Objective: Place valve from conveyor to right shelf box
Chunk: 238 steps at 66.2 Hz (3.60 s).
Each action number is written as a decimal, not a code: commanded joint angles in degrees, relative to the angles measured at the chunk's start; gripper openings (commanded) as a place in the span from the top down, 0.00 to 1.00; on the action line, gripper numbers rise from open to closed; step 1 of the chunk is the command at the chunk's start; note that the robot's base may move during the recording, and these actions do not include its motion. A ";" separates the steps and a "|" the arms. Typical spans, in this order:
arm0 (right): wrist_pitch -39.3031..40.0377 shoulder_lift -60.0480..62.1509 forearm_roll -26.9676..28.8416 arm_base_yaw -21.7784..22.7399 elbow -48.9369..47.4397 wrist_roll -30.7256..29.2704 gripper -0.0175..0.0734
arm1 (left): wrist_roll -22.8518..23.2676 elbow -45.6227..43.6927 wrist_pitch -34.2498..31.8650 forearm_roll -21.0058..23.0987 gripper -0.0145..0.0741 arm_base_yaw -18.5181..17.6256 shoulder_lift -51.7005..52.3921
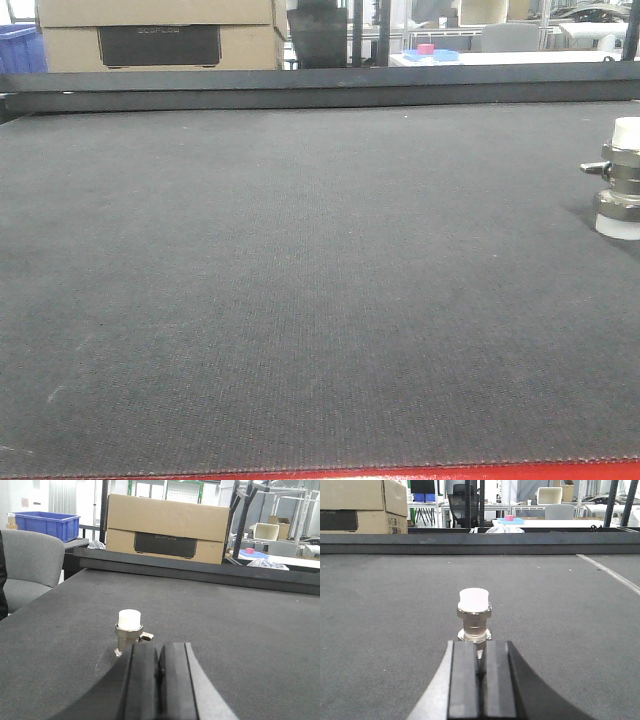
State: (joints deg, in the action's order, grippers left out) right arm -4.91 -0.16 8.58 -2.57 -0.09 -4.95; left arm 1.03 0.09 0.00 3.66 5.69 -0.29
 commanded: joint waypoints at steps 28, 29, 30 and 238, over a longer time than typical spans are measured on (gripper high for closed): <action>0.93 0.16 -0.54 0.17 0.09 -0.07 0.98 | 0.22 -0.09 -1.09 -0.21 0.96 -0.26 0.29; 0.93 0.16 -0.54 0.17 0.09 -0.07 0.98 | 0.22 -0.09 -1.09 -0.21 0.96 -0.26 0.29; 0.93 0.16 -0.54 0.17 0.09 -0.07 0.98 | 0.22 -0.09 -1.09 -0.21 0.96 -0.26 0.29; -52.11 -105.58 -2.57 0.08 -83.94 -5.67 0.55 | 0.10 -49.19 34.36 -1.23 0.16 -5.54 -39.65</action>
State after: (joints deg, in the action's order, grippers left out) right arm -56.06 -105.87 6.26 -2.57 -83.50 -9.99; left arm 1.03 -48.65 33.53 2.15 0.55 -39.93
